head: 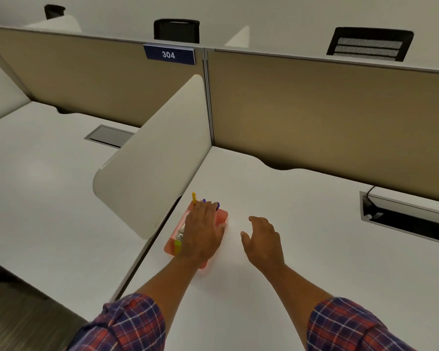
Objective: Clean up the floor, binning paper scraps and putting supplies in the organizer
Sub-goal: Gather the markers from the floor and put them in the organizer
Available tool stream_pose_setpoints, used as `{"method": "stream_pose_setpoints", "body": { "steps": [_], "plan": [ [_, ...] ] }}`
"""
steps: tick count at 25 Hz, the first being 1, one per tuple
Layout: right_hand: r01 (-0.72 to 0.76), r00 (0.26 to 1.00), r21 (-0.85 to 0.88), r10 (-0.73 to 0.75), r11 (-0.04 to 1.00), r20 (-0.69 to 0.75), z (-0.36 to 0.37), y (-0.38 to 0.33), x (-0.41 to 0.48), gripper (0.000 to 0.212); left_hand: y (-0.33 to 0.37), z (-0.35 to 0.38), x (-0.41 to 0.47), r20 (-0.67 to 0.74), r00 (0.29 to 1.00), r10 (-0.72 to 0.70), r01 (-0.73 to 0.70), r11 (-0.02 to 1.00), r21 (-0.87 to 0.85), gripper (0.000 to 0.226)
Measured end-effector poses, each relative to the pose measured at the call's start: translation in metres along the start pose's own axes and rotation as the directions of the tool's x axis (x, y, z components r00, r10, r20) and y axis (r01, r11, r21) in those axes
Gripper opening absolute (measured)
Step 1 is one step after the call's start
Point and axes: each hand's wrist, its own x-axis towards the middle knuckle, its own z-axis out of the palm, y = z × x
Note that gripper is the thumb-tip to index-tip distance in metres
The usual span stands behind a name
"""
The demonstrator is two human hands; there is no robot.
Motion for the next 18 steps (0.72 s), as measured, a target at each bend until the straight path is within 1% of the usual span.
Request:
{"method": "stream_pose_setpoints", "body": {
  "steps": [2, 4, 5, 9, 12, 16, 18],
  "plan": [
    [0.006, 1.0, -0.062, -0.007, 0.998, -0.008, -0.008, 0.012, -0.023, 0.056, 0.016, 0.005, -0.026, 0.026, 0.999, 0.032, -0.034, 0.996, 0.081, 0.07],
    [0.011, 1.0, -0.115, -0.013, 0.993, -0.017, -0.017, 0.022, -0.048, 0.061, 0.032, 0.008, -0.052, 0.052, 0.997, 0.056, -0.061, 0.992, 0.114, 0.074],
    [0.011, 1.0, -0.133, -0.014, 0.991, -0.023, -0.021, 0.027, -0.062, 0.063, 0.037, 0.012, -0.066, 0.078, 0.995, 0.062, -0.072, 0.989, 0.13, 0.075],
    [-0.029, 0.997, -0.168, 0.017, 0.985, -0.069, -0.034, 0.053, -0.123, 0.067, 0.06, 0.027, -0.118, 0.091, 0.987, 0.129, -0.143, 0.976, 0.165, 0.075],
    [-0.063, 0.995, -0.202, 0.047, 0.977, -0.086, -0.037, 0.075, -0.171, 0.067, 0.074, 0.035, -0.152, 0.174, 0.973, 0.151, -0.182, 0.967, 0.179, 0.076],
    [-0.151, 0.986, -0.215, 0.132, 0.965, -0.099, -0.04, 0.097, -0.253, 0.07, 0.097, 0.039, -0.213, 0.236, 0.94, 0.245, -0.287, 0.945, 0.16, 0.077],
    [-0.203, 0.977, -0.221, 0.183, 0.954, -0.11, -0.04, 0.098, -0.304, 0.072, 0.099, 0.041, -0.252, 0.264, 0.917, 0.297, -0.344, 0.927, 0.152, 0.078]
  ]
}}
